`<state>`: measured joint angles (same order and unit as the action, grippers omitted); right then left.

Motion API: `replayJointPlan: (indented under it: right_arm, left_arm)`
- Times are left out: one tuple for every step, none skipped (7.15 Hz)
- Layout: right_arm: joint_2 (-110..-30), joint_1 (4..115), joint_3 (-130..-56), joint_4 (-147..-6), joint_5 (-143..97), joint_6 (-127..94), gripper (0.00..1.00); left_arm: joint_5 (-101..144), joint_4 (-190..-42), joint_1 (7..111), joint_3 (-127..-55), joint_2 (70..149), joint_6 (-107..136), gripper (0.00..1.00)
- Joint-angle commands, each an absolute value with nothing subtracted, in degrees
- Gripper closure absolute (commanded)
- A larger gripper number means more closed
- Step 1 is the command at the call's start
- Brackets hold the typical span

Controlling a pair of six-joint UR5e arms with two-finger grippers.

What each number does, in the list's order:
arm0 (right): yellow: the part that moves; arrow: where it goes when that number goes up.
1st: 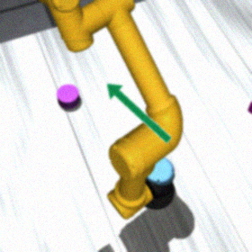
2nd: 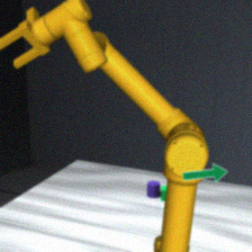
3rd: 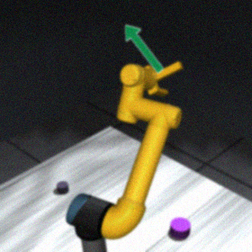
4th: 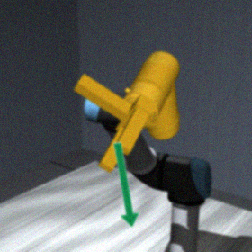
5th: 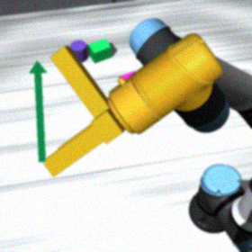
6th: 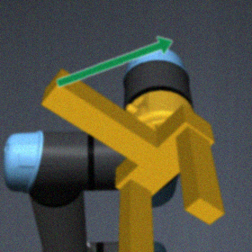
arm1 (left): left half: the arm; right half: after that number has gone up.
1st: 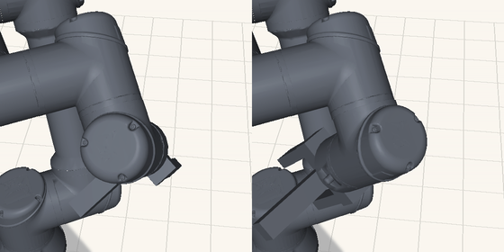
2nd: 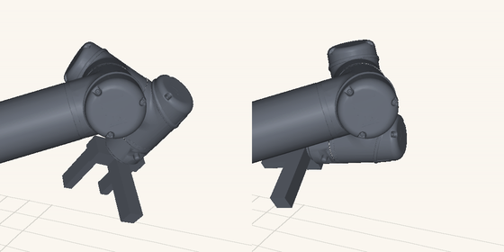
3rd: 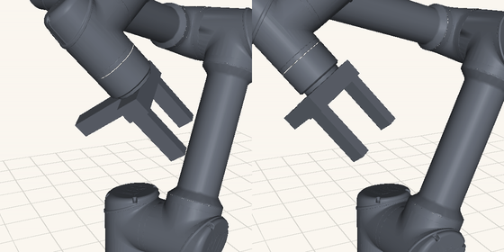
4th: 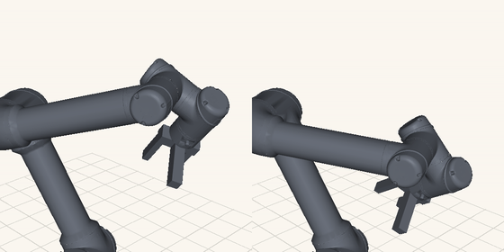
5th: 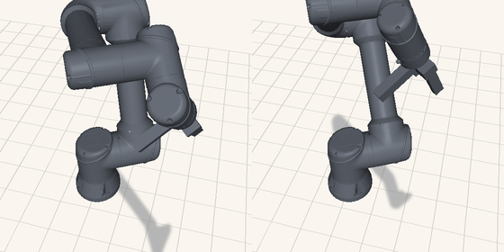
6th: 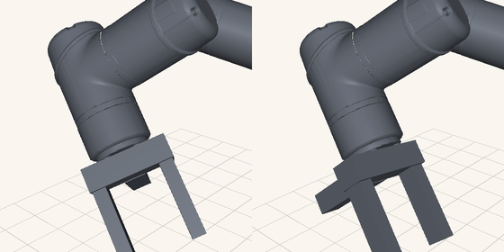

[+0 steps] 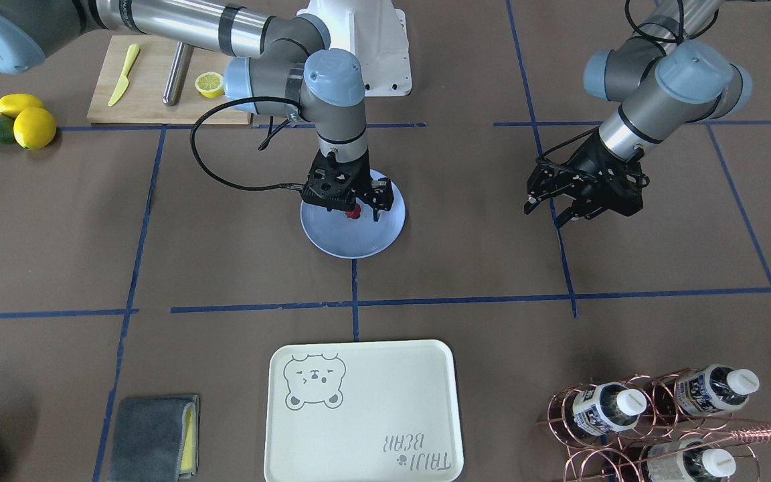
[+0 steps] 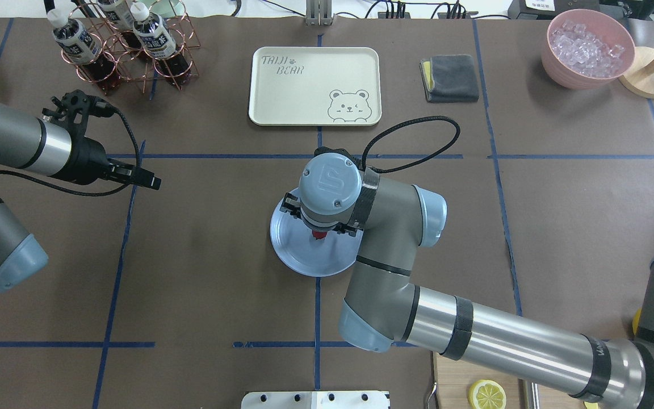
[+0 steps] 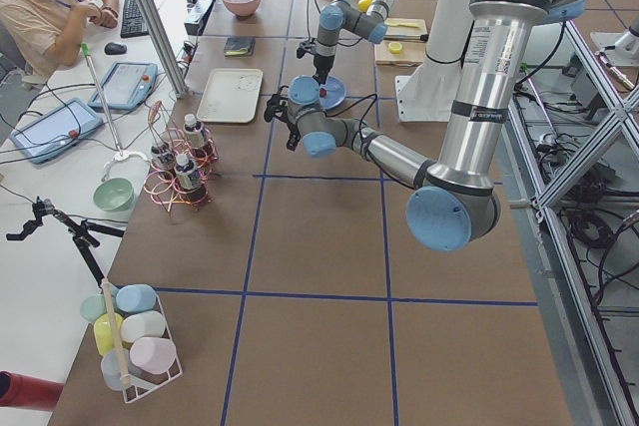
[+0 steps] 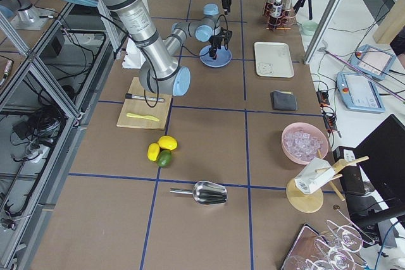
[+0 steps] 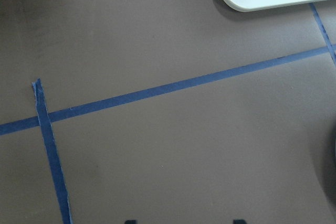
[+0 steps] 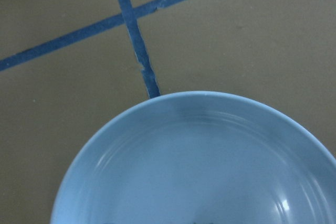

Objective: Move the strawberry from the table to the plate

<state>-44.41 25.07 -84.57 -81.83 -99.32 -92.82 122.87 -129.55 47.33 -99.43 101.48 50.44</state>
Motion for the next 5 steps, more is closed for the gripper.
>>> replayJointPlan:
  right_arm:
    - [-49.79,28.37,-93.98,-84.96,-102.46,-92.64,0.00]
    - [-57.14,31.87,-103.35,-86.12,-107.00,-89.24,0.00]
    - [-64.44,36.08,-110.93,-86.22,-111.49,-83.29,0.00]
    - [-70.95,41.78,-114.92,-86.31,-116.93,-75.84,0.00]
    - [-77.19,47.58,-117.05,-86.31,-121.25,-66.54,0.00]
  left_arm:
    - [122.96,-129.64,47.98,-100.97,98.37,48.97,0.32]
    - [123.31,-129.64,50.42,-102.38,94.70,43.65,0.32]
    - [123.48,-129.64,52.45,-102.74,91.44,38.20,0.31]
    - [123.57,-129.64,55.95,-102.66,88.27,30.58,0.32]
    - [124.53,-129.29,61.03,-101.79,85.55,21.36,0.31]
